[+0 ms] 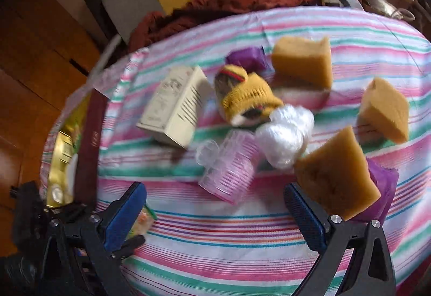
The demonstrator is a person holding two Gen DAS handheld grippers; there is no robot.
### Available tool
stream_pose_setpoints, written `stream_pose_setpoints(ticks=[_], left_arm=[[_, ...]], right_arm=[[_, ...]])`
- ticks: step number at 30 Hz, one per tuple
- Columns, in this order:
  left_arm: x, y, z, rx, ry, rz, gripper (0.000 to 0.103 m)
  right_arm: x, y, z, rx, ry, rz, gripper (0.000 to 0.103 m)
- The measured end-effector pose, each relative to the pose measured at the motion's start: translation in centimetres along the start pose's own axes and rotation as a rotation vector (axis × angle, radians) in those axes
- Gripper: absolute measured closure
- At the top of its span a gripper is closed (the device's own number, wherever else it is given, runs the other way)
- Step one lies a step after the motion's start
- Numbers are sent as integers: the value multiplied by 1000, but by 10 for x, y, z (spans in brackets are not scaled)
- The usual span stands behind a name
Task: Organize objects
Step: 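Grasp the pink hair roller with the right gripper while the left holds the WEIDAN packet, then carry the packet and roller into the gold tray and open both grippers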
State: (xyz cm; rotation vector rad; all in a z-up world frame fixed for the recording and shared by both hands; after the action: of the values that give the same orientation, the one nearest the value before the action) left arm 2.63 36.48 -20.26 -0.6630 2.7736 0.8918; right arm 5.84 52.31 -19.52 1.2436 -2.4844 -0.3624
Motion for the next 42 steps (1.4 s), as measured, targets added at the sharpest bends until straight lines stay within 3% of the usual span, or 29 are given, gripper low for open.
stream_pose_setpoints(ticks=[3,11,17,23,25,26,27,34,42], left_arm=[[2,0,-1,-28,-7,-7,54],[1,-1,0,-56,-18,-25,54],[0,0,2,-73,2,-4,54],[1,-1,1,-77,10,4,54],[0,-2,2,-77,19,12,54],[0,-2,1,-77,22,18,54],[-1,-2,1,-78,22,18,54],[1,-6,-3,-70,34,8,55],[-2,-12,-19,-66,17,-40,55]], right_arm=[[2,-1,5,20,6,-3,0],[14,11,30,34,-104,-65,0],[2,21,37,51,-74,45,0],[9,20,44,57,-100,-4,2],[10,21,45,42,-119,-23,7],[10,22,45,34,-129,-36,18],[10,22,43,27,-136,-50,36],[47,11,25,38,82,-110,37],[47,15,5,-37,98,-109,37]])
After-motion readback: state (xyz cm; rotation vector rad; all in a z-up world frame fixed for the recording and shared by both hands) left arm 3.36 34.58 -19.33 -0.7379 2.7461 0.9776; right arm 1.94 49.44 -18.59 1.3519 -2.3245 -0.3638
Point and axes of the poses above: each gripper's, at about its wrist camera, not at the fingertips, and z roughly the way its jaws point, x to its left, y to its top, the point moved 10 cm from there along z, roughly the way its jaws point, and after that the axes turned 11 degrees about -y, right-handed, at the moved point
